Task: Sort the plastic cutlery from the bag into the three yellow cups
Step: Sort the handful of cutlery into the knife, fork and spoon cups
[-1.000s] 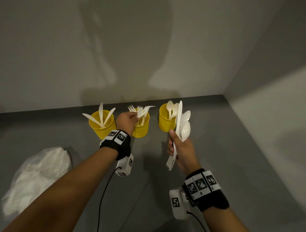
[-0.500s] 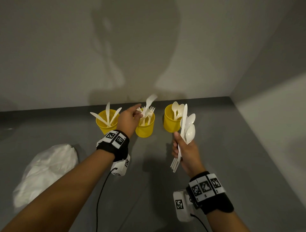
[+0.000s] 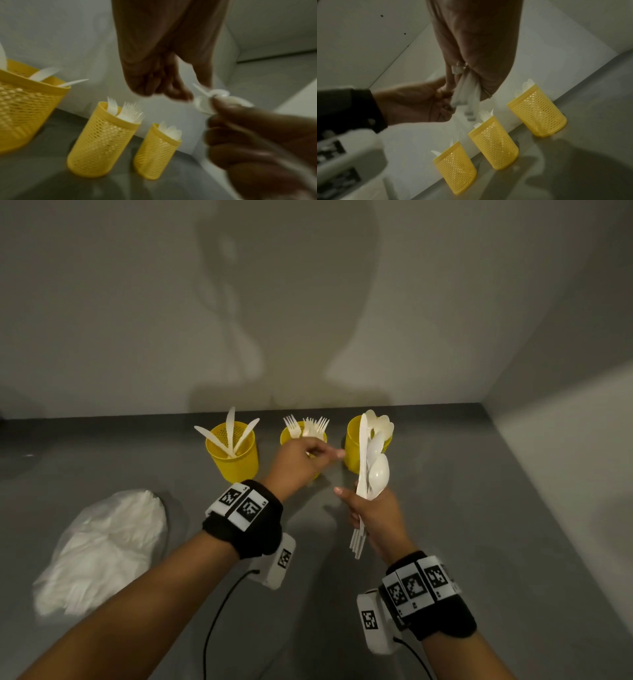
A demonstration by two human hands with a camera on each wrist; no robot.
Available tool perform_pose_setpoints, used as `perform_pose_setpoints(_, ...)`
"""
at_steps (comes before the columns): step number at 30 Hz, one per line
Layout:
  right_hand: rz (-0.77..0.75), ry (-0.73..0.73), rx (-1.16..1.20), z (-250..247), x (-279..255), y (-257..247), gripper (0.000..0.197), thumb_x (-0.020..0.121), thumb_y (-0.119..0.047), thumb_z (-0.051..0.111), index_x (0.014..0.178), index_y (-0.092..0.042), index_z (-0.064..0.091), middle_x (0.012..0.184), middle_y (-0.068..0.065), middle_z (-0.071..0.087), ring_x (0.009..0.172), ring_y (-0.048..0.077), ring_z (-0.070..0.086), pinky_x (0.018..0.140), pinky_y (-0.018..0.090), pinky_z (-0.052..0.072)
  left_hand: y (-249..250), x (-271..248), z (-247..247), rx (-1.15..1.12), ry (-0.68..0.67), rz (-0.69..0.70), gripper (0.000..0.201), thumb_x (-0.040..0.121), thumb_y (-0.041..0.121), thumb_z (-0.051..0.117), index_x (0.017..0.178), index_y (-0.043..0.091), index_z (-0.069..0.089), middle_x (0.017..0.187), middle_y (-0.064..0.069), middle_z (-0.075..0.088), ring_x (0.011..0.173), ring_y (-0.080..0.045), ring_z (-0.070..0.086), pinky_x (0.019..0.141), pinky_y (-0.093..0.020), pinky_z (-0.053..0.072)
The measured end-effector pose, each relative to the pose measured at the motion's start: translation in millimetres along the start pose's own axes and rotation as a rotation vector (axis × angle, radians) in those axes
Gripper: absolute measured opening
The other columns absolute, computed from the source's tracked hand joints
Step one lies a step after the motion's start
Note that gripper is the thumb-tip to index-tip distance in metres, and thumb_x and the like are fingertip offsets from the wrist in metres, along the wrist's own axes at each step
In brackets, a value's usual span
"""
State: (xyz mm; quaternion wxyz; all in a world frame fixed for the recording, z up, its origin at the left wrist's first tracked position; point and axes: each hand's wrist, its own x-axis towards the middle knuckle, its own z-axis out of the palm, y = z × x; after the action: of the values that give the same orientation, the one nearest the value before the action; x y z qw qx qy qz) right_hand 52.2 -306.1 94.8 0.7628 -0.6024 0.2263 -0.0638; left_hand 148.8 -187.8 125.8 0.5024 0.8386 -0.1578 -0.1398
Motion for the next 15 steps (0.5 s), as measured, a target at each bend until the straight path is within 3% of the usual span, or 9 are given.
perform_pose_setpoints(2,-0.021,-0.048,-0.06,11,0,1,0.021,0.079,0.01,0.062,0.094,-0.003,0.059,0.055,0.004,0.047,0.033,0.005,0.036,0.035,0.018,0.032,5,-17,5,-0.03,-0.232,-0.058,0.021,0.075,0.028,0.073,0.089,0.012,0.071,0.075,0.003,0.065,0.061,0.004,0.058,0.063,-0.012,0.046)
perform_pose_setpoints(3,-0.022,-0.067,-0.077,16,-1,0,0.027,0.079,0.012,0.06,0.103,-0.001,0.06,0.059,0.007,0.05,0.033,0.004,0.038,0.035,0.018,0.032,5,-22,6,-0.076,-0.244,-0.064,0.021,0.075,0.023,0.073,0.091,0.009,0.071,0.073,0.002,0.065,0.056,0.005,0.058,0.059,-0.01,0.046)
perform_pose_setpoints(6,-0.021,-0.114,-0.153,28,-2,1,0.033,0.075,0.009,0.068,0.104,-0.003,0.058,0.059,0.005,0.05,0.033,0.003,0.04,0.035,0.017,0.033,-4,-28,-2,-0.207,-0.126,-0.1,0.022,0.077,0.017,0.071,0.093,0.002,0.068,0.075,-0.004,0.065,0.052,0.002,0.058,0.05,-0.009,0.045)
perform_pose_setpoints(10,-0.007,-0.167,-0.259,40,-3,4,0.027,0.072,-0.005,0.077,0.08,-0.016,0.053,0.053,0.003,0.042,0.036,0.008,0.038,0.035,0.019,0.032,-7,-31,-22,-0.324,0.02,-0.128,0.017,0.079,0.016,0.069,0.092,0.005,0.066,0.077,0.001,0.067,0.061,0.005,0.063,0.058,-0.004,0.046)
perform_pose_setpoints(13,0.034,-0.193,-0.185,47,-8,3,0.02,0.079,-0.011,0.071,0.077,-0.014,0.051,0.044,-0.003,0.042,0.034,0.008,0.037,0.033,0.017,0.029,-6,-33,-36,-0.344,0.064,-0.134,0.015,0.08,0.012,0.067,0.092,0.005,0.064,0.075,0.003,0.065,0.053,0.009,0.059,0.051,-0.003,0.041)
perform_pose_setpoints(15,0.08,-0.232,-0.086,48,-10,2,0.019,0.086,-0.016,0.063,0.075,-0.012,0.048,0.04,-0.007,0.041,0.032,0.006,0.034,0.034,0.016,0.026,-9,-33,-44,-0.353,0.078,-0.154,0.012,0.08,0.015,0.067,0.09,0.008,0.066,0.074,0.003,0.065,0.049,0.005,0.055,0.052,-0.009,0.04)
